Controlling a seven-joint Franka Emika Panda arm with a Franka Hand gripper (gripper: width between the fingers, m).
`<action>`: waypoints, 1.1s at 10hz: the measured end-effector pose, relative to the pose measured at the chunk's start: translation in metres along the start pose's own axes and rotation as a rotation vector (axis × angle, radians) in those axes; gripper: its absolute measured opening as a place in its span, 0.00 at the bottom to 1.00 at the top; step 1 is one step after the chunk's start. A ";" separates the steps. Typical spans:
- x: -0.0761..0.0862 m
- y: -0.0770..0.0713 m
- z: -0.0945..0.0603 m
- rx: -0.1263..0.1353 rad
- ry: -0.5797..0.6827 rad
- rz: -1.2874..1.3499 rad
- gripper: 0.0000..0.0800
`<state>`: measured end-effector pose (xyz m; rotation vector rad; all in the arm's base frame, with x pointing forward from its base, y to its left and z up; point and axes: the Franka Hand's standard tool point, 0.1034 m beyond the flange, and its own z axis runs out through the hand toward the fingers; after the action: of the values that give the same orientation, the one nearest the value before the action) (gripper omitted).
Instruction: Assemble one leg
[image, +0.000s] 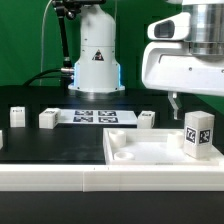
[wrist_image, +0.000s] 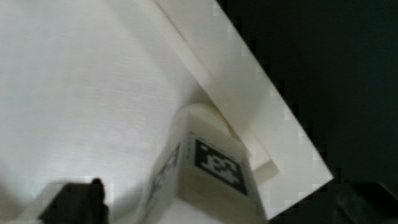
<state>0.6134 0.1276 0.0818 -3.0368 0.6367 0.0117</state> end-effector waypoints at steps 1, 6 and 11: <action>0.001 0.003 0.001 -0.003 -0.001 -0.093 0.81; 0.003 0.006 0.003 -0.016 0.005 -0.467 0.81; 0.003 0.006 0.003 -0.015 0.004 -0.525 0.50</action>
Offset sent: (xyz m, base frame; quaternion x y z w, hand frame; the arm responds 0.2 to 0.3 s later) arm 0.0025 -0.0063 0.0030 -0.0170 -0.0002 -0.1619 0.9867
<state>0.6140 0.1208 0.0787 -3.1129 -0.1736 -0.0054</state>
